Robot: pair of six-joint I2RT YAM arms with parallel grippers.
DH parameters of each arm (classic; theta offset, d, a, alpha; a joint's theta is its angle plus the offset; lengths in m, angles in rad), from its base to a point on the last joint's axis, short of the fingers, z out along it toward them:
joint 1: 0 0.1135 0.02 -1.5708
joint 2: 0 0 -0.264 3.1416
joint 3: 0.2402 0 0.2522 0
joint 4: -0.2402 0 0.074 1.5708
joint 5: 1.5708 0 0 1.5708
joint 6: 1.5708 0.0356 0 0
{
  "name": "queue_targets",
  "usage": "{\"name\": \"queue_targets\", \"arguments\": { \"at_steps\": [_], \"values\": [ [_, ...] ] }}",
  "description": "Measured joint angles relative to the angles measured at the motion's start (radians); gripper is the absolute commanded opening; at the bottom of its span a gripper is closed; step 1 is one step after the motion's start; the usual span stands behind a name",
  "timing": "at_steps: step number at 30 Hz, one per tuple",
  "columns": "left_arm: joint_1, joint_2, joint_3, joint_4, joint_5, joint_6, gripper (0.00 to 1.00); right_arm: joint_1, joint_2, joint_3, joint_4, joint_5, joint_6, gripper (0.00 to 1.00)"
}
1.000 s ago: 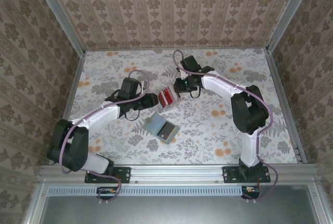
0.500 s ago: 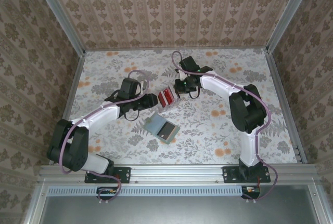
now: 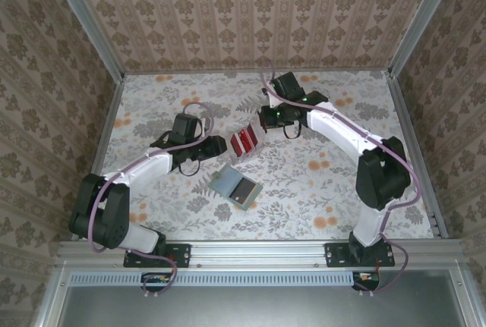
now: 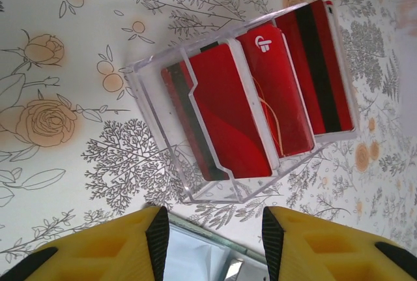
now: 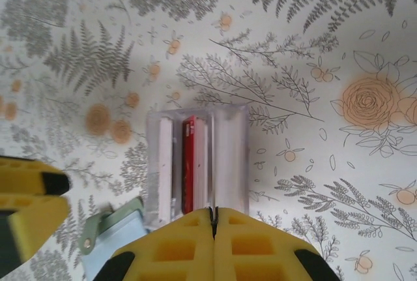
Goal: Put the credit cards into the card holder
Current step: Pick up the credit card from the storage box, then insert the credit card into the card slot.
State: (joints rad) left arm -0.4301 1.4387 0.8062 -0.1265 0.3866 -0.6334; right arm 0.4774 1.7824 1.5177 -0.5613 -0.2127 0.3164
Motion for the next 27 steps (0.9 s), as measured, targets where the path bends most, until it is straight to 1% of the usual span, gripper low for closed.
{"name": "queue_targets", "arguments": {
  "at_steps": [3, 7, 10, 15, 20, 23, 27],
  "values": [
    [0.0, 0.029, 0.0, -0.001, 0.007, 0.013, 0.43, 0.0, -0.076, -0.062, -0.003, -0.008, 0.001, 0.06],
    [0.0, 0.074, 0.002, -0.001, 0.011, 0.033, 0.41, 0.012, -0.175, -0.175, -0.004, -0.061, 0.008, 0.06],
    [0.0, 0.11, 0.004, 0.0, 0.018, 0.045, 0.4, 0.063, -0.219, -0.251, -0.005, -0.087, 0.018, 0.06],
    [0.0, 0.172, 0.006, 0.001, 0.035, 0.062, 0.39, 0.177, -0.226, -0.376, 0.018, -0.118, 0.058, 0.06],
    [0.0, 0.196, -0.013, 0.018, 0.056, 0.065, 0.37, 0.251, -0.221, -0.465, 0.073, -0.136, 0.129, 0.06],
    [0.0, 0.178, -0.072, 0.045, 0.063, 0.063, 0.37, 0.279, -0.21, -0.499, 0.15, -0.147, 0.192, 0.06],
    [0.0, 0.12, -0.156, 0.101, 0.061, 0.057, 0.36, 0.285, -0.157, -0.545, 0.255, -0.201, 0.271, 0.06]
  ]
}}
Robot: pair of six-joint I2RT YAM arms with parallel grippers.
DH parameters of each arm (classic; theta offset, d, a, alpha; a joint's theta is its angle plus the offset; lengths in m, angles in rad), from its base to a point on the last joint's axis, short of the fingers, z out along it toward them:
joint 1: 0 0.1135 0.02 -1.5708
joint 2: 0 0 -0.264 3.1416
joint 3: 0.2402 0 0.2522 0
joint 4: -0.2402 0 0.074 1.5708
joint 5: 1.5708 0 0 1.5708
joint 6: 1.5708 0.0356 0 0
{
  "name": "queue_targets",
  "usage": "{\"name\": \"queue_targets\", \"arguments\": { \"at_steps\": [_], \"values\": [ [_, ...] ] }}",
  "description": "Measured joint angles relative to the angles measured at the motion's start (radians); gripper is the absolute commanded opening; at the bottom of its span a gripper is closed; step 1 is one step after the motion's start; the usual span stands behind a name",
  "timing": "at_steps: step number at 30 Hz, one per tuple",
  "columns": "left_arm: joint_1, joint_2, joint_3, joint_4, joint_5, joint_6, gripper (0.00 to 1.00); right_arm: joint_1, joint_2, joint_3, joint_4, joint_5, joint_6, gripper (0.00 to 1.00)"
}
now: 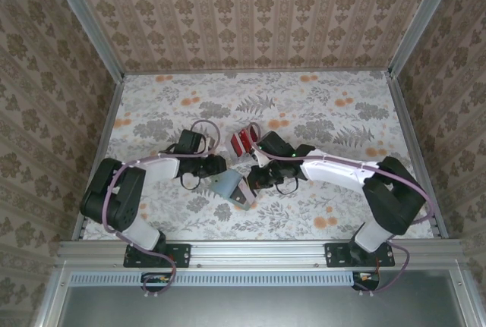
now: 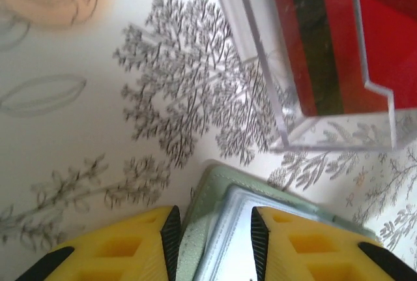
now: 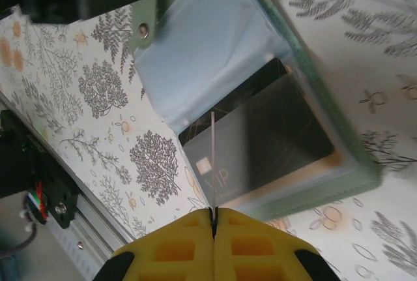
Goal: Put the credit cards into the card holder
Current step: Insert the credit card into the card slot.
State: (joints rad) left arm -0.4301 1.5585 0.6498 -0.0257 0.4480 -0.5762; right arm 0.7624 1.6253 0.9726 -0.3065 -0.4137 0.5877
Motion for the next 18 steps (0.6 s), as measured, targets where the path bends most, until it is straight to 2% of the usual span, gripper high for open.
{"name": "queue_targets", "arguments": {
  "at_steps": [6, 18],
  "values": [
    [0.0, -0.087, -0.109, 0.065, -0.004, -0.032, 0.32, 0.0, 0.08, -0.006, 0.066, -0.017, 0.052, 0.06],
    [-0.008, -0.308, -0.283, 0.027, -0.037, -0.114, 0.26, -0.06, 0.115, -0.016, 0.145, -0.059, 0.079, 0.06]
  ]
}}
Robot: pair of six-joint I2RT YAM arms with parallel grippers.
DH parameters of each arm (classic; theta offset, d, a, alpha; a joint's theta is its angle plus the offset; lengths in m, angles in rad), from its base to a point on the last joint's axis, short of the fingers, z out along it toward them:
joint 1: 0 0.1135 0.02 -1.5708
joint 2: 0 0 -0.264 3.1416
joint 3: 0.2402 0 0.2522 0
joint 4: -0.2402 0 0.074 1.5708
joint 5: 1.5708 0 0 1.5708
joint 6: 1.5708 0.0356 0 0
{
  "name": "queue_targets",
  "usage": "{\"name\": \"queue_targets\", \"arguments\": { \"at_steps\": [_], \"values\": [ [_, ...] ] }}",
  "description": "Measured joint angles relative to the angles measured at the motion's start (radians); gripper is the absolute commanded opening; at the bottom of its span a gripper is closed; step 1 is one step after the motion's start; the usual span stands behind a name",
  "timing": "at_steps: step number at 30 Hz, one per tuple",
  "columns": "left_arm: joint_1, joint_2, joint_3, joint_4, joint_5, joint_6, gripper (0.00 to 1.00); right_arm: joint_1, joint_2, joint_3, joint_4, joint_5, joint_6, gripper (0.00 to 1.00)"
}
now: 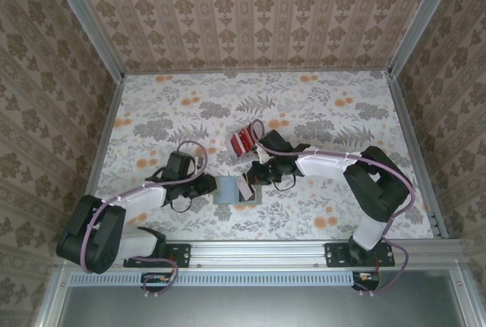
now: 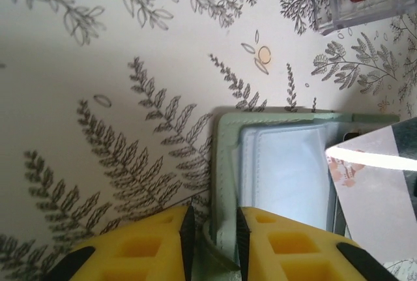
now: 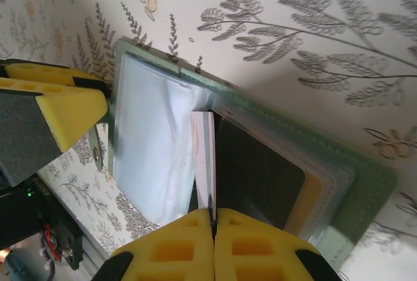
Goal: Put the credit cards into the card holder
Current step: Insert the credit card into the card slot.
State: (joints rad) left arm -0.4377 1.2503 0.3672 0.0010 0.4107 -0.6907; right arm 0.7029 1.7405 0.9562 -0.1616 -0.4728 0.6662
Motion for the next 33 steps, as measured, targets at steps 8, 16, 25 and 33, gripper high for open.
{"name": "queue_targets", "arguments": {
  "at_steps": [8, 16, 25, 33],
  "values": [
    [-0.002, -0.009, -0.011, 0.008, -0.008, -0.029, 0.23, 0.009, 0.043, 0.0, 0.047, -0.038, 0.013, 0.06],
    [-0.029, 0.0, -0.011, 0.014, -0.052, -0.044, 0.16, 0.019, 0.061, 0.0, 0.084, -0.039, 0.031, 0.06],
    [-0.063, 0.012, -0.01, 0.039, -0.085, -0.066, 0.08, 0.057, 0.075, -0.003, 0.151, -0.024, 0.079, 0.06],
    [-0.089, 0.018, -0.01, 0.061, -0.1, -0.078, 0.04, 0.085, 0.072, -0.037, 0.182, 0.06, 0.147, 0.05]
  ]
}}
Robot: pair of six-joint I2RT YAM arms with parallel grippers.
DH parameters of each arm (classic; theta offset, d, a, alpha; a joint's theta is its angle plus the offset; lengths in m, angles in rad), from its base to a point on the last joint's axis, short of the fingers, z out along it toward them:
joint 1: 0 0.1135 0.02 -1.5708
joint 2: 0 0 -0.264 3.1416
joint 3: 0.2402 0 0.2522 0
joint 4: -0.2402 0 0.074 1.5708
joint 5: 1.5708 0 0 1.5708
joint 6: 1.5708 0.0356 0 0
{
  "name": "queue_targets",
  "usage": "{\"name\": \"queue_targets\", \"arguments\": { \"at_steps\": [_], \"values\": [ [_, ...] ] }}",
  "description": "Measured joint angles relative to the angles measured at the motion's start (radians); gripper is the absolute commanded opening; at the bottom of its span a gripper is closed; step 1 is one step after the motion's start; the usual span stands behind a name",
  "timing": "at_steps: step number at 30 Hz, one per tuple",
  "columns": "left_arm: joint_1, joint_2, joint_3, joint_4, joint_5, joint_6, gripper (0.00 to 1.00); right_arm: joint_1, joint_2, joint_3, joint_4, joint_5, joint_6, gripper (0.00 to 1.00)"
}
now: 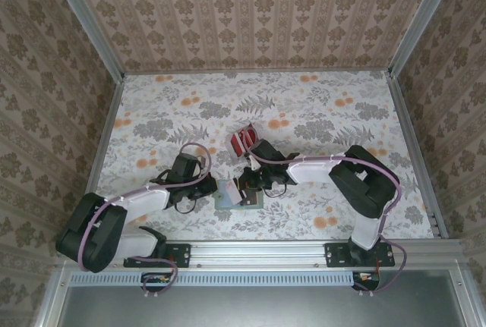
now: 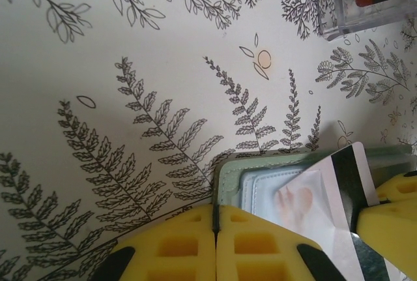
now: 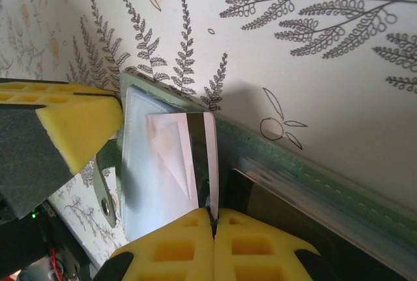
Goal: Put the credit cards into the card holder
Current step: Insert the credit card into the card slot.
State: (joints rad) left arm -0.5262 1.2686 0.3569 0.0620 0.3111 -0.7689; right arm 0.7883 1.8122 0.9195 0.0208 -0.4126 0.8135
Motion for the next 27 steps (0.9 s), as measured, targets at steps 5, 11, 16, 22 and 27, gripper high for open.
{"name": "queue_targets", "arguments": {
  "at_steps": [5, 11, 16, 22, 27],
  "values": [
    [-0.011, 0.0, 0.001, 0.004, -0.006, -0.009, 0.04, 0.025, -0.047, -0.055, 0.045, 0.07, 0.047, 0.04],
    [-0.029, 0.0, 0.001, 0.004, -0.008, -0.025, 0.03, 0.073, -0.119, -0.132, 0.105, 0.172, 0.116, 0.04],
    [-0.03, 0.0, 0.001, 0.004, -0.013, -0.037, 0.02, 0.111, -0.122, -0.172, 0.177, 0.234, 0.176, 0.03],
    [-0.037, -0.001, 0.001, 0.005, -0.024, -0.049, 0.01, 0.132, -0.085, -0.182, 0.264, 0.259, 0.216, 0.02],
    [-0.045, -0.003, 0.0, 0.007, -0.034, -0.056, 0.0, 0.149, -0.076, -0.178, 0.276, 0.28, 0.219, 0.02]
  ]
}}
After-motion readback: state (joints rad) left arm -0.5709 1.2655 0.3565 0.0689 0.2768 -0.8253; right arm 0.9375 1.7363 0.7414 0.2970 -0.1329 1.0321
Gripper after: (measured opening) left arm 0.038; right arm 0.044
